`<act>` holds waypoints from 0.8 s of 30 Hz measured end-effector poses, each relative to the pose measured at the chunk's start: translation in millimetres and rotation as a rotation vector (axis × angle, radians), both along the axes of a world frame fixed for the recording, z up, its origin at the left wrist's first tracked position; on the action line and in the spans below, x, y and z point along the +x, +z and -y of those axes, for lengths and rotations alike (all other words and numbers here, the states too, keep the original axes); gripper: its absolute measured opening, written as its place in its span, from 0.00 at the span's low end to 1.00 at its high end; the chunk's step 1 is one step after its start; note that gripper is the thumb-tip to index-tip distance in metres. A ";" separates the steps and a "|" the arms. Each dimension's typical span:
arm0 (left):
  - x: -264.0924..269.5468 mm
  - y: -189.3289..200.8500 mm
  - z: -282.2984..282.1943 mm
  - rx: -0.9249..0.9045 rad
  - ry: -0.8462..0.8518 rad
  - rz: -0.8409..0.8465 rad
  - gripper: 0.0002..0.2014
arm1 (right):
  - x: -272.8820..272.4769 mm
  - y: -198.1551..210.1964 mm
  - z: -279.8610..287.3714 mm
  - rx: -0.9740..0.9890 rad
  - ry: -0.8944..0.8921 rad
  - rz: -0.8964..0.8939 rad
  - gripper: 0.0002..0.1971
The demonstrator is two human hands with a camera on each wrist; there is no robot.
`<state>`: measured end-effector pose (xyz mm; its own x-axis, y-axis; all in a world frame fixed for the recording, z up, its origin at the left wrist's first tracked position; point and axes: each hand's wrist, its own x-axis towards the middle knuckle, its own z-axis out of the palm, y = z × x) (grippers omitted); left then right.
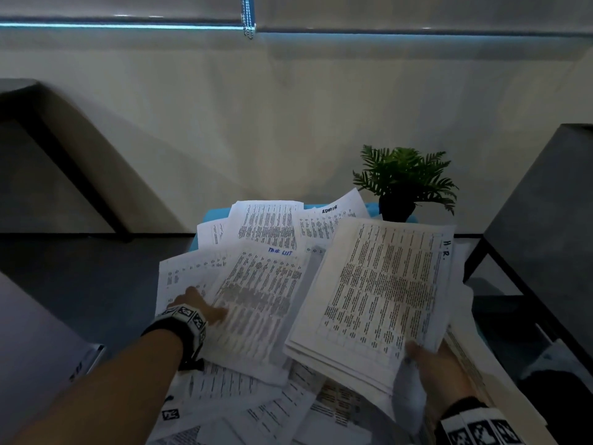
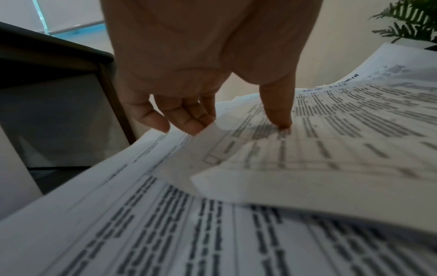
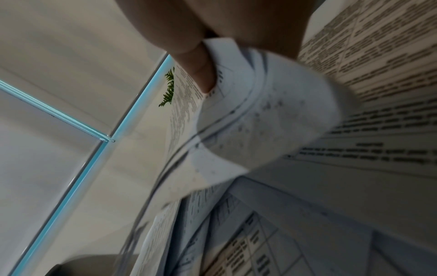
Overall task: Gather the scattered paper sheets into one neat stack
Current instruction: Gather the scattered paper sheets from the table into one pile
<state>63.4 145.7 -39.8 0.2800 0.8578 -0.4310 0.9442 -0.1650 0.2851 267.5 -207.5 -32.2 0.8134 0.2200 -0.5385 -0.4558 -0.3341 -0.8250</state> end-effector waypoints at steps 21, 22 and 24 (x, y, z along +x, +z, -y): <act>-43.2 58.6 141.9 0.020 0.107 1.025 0.04 | -52.4 51.1 1.2 0.105 0.133 0.041 0.13; -39.9 58.4 147.9 -0.020 0.088 1.043 0.05 | -59.2 56.0 -1.3 0.131 0.183 0.025 0.08; -34.4 58.9 157.5 -0.111 0.064 1.058 0.07 | -70.8 64.0 -5.0 0.170 0.271 -0.014 0.07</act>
<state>28.9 -11.8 19.1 0.5133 0.8552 -0.0715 0.2137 -0.0467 0.9758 196.7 -202.6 31.8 0.7057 0.5153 -0.4863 -0.3809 -0.3029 -0.8736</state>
